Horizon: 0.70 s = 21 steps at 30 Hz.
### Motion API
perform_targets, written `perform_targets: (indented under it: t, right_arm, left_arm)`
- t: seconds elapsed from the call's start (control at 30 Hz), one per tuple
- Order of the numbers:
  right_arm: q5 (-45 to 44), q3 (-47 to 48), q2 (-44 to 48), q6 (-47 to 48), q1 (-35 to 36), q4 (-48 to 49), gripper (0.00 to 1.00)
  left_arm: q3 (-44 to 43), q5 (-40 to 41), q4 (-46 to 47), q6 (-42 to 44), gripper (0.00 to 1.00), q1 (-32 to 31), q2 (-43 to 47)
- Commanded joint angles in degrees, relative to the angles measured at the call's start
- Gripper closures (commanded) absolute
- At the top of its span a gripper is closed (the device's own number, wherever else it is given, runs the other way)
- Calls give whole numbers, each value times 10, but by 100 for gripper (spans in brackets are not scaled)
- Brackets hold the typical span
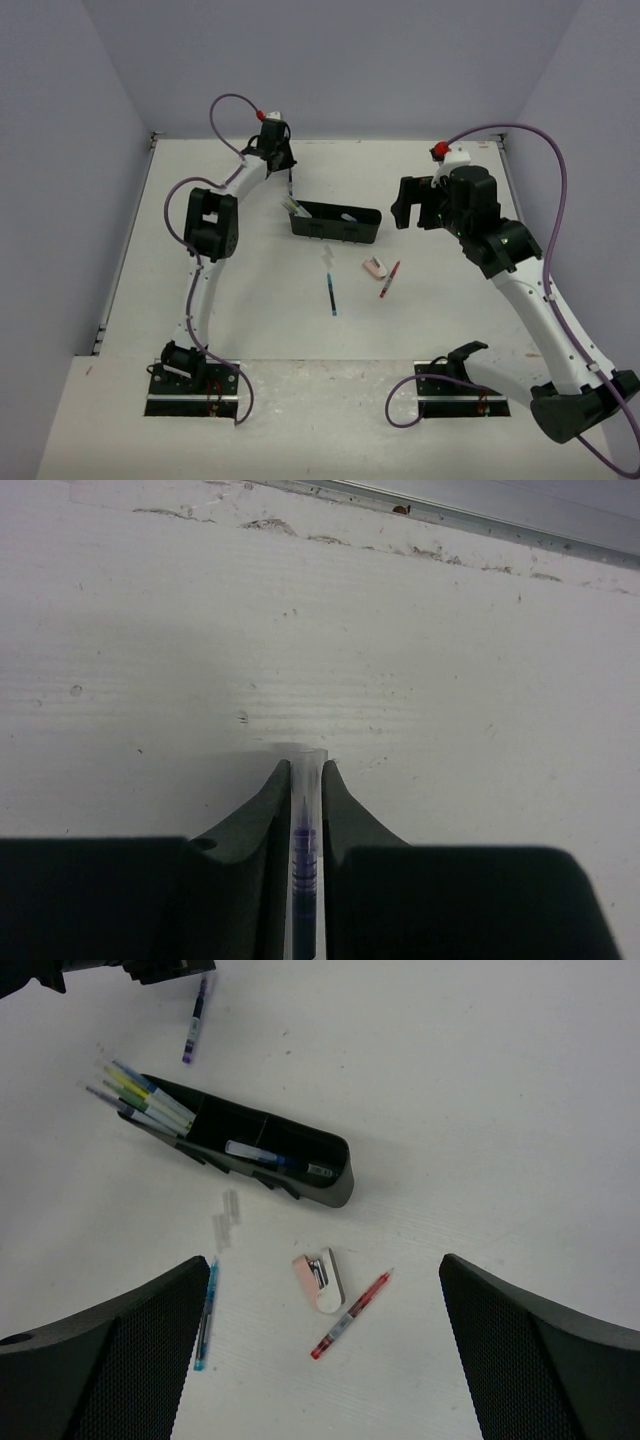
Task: Sort the stationery into containers
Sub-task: Pick up the pen from the center of the board.
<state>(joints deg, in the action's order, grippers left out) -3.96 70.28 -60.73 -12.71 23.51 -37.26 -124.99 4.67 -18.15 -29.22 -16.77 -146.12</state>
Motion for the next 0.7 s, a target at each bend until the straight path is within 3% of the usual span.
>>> perform_targets:
  t: [0.0, 0.23, 0.67]
  right_arm:
    - [-7, 2, 7, 10, 1, 4, 1]
    - [21, -6, -3, -8, 1, 9, 1]
    - [77, 69, -55, -71, 0, -20, 2]
  left_arm:
    - [-28, -34, 27, -28, 100, -3, 38]
    - [-40, -44, 47, -46, 100, 5, 65]
    - [-37, -97, 60, -60, 100, 27, 105]
